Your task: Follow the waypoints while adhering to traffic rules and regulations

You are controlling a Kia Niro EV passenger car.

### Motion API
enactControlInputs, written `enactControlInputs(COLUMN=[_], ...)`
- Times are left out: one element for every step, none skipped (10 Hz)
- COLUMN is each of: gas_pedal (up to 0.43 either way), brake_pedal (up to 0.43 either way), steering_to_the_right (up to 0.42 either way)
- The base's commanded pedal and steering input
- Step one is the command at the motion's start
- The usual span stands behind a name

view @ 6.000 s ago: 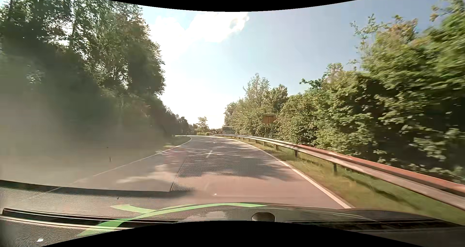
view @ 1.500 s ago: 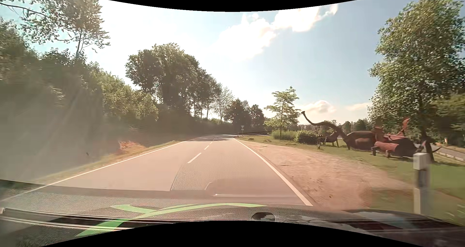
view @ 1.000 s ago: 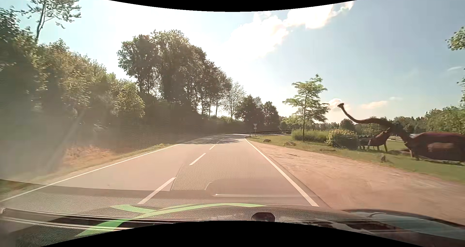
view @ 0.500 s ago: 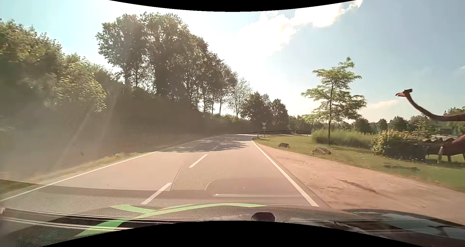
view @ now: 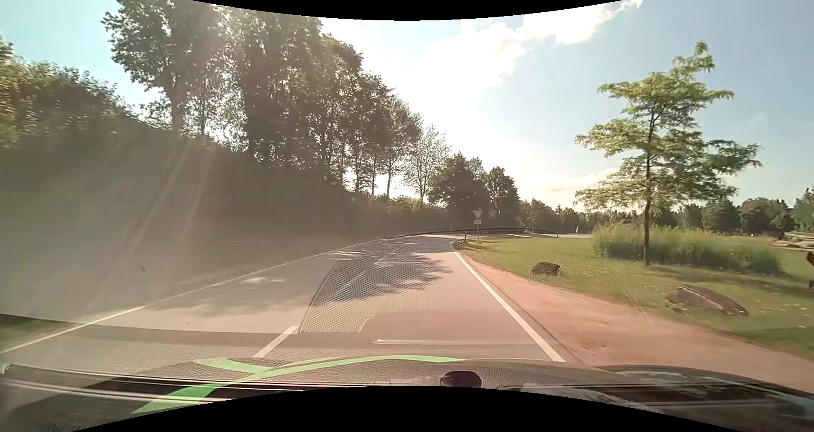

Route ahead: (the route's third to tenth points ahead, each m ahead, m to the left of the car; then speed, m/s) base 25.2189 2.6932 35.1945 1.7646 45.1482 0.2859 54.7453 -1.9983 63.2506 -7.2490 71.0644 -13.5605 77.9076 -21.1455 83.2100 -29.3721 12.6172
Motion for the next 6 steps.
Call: enactControlInputs(gas_pedal=[0.0, 0.0, 0.0, 0.0, 0.0, 0.0], brake_pedal=[0.0, 0.0, 0.0, 0.0, 0.0, 0.0], steering_to_the_right=[-0.005, -0.005, -0.005, -0.005, -0.005, -0.005])
